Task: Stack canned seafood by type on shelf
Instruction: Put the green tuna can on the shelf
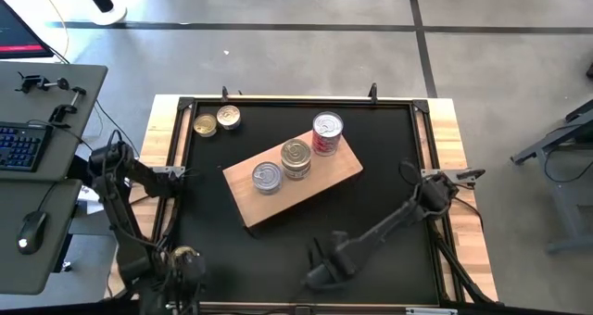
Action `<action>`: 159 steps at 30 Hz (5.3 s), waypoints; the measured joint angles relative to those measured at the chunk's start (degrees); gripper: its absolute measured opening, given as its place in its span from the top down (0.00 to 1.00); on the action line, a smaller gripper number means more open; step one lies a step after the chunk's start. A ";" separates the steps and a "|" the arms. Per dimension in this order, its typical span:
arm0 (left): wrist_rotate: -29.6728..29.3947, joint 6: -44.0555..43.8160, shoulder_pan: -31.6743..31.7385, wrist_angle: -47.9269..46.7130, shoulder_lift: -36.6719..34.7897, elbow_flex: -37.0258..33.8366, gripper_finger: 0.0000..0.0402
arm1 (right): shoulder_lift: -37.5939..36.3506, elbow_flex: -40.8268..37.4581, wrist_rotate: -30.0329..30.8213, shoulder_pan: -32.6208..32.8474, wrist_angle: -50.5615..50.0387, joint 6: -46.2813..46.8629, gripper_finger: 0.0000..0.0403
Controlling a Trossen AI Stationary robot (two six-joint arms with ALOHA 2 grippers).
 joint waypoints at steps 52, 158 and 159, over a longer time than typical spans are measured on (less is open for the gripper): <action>6.06 0.24 4.35 8.04 4.22 -11.49 1.00 | -30.79 -32.39 45.57 23.33 31.69 43.39 1.00; -2.68 56.03 35.49 29.30 37.28 22.86 1.00 | -27.94 -60.58 18.90 1.10 71.76 49.26 1.00; -2.03 56.79 35.60 30.14 37.31 22.85 1.00 | -27.94 -60.00 19.20 1.09 71.66 49.17 1.00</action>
